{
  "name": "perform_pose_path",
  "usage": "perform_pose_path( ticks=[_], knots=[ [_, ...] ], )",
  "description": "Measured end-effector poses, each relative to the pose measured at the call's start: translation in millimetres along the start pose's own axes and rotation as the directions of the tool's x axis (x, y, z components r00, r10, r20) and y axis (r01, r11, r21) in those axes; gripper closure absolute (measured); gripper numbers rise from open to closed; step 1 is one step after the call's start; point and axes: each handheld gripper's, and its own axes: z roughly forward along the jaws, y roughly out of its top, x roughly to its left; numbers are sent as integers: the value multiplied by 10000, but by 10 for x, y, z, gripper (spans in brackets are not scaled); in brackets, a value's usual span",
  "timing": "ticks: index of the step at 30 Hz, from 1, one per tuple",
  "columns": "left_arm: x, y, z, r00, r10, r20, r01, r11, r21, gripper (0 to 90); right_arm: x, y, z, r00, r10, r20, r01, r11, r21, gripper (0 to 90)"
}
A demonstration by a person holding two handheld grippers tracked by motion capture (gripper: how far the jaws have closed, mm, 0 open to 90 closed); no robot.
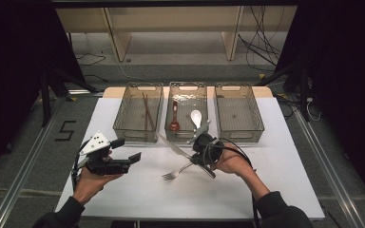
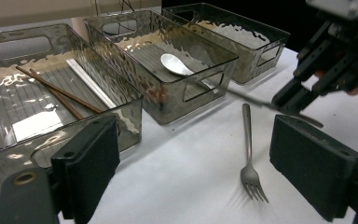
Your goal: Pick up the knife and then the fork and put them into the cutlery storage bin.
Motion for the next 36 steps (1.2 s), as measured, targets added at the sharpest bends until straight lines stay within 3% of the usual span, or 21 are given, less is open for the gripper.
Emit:
perform_pose_path(
  ticks=[7,12,14,21,36],
  knots=[
    [4,-6,-2,10000,-34,-32,34,10000,-92,154,-239,-92,-324,9950,988,156,-965,9891,-1112,806],
    [14,-7,-7,10000,-36,-32,36,9999,-126,154,-442,-202,-544,9848,1705,340,-1608,9676,-1947,805],
    [11,-9,-2,10000,-68,-42,68,9999,-123,154,-509,-246,-621,9764,2124,398,-1992,9562,-2142,807],
    [15,-13,2,9999,-93,-52,93,9999,-110,154,-731,-384,-811,9541,2926,636,-2636,9216,-2848,807],
    [19,-15,4,9999,-131,-97,130,9998,-137,154,-976,-498,-964,9188,3833,945,-3319,8797,-3406,807]
  ],
)
